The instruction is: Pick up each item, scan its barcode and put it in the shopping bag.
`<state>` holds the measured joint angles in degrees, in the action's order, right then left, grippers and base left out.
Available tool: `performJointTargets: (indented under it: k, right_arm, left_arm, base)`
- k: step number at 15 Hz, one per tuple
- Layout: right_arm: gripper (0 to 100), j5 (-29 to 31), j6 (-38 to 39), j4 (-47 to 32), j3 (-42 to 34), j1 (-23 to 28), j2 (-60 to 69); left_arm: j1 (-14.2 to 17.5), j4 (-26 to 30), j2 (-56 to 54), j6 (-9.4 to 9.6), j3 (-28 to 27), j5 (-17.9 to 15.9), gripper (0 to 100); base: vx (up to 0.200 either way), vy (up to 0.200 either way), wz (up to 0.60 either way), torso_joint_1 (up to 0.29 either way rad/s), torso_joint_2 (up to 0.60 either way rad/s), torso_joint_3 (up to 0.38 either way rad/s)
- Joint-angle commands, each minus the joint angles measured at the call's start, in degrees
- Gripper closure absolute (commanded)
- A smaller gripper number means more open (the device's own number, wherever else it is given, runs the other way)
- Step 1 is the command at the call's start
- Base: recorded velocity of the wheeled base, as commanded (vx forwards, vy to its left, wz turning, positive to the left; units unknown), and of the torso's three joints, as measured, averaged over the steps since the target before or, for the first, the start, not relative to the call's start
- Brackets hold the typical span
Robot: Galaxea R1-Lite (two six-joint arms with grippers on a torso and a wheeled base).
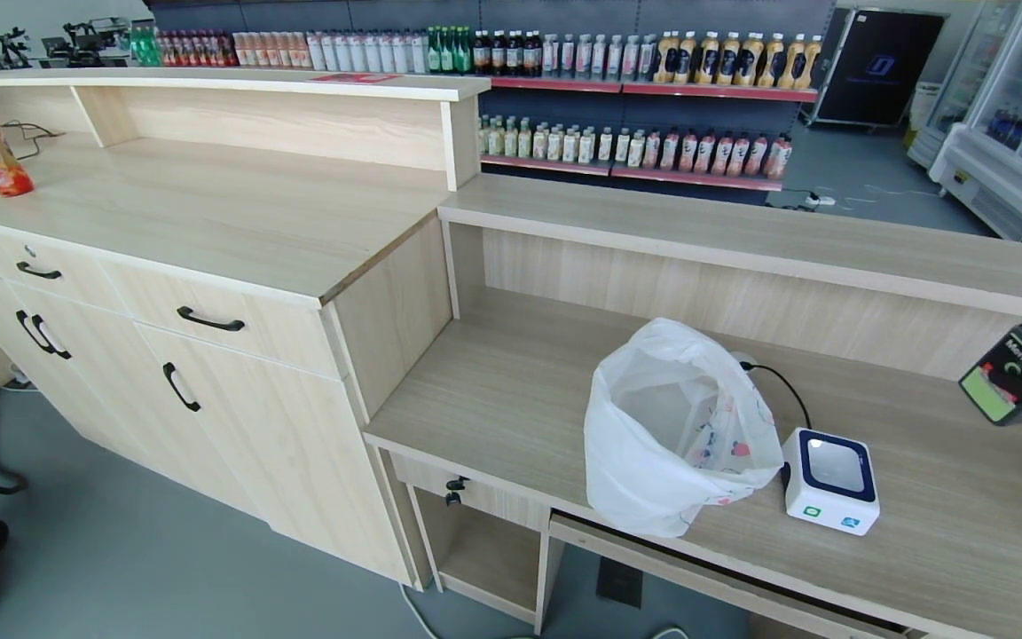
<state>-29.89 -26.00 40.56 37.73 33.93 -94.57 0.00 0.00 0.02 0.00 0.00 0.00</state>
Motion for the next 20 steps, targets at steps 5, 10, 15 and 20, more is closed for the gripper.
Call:
performJointTargets:
  k: [5,10,15,20]
  right_arm:
    - [100,9.1,-12.3,2.2,-7.8,3.8,12.8]
    - [100,31.3,-5.3,5.7,-5.4,-15.4,7.6]
    - [100,29.4,5.3,6.9,-4.8,-23.5,-5.8]
    - [100,28.4,6.2,7.1,-4.5,-23.9,-13.7]
  left_arm:
    - [0.0,0.0,0.0,0.0,0.0,0.0,0]
    - [0.0,0.0,0.0,0.0,0.0,0.0,0]
    - [0.0,0.0,0.0,0.0,0.0,0.0,0]
    - [0.0,0.0,0.0,0.0,0.0,0.0,0]
  base:
    - [0.0,0.0,0.12,-0.001,0.0,0.001]
    - [0.0,0.0,0.6,0.003,0.0,0.002]
    - [0.0,0.0,0.12,0.001,0.0,0.001]
    - [0.0,0.0,0.0,0.0,0.0,0.0]
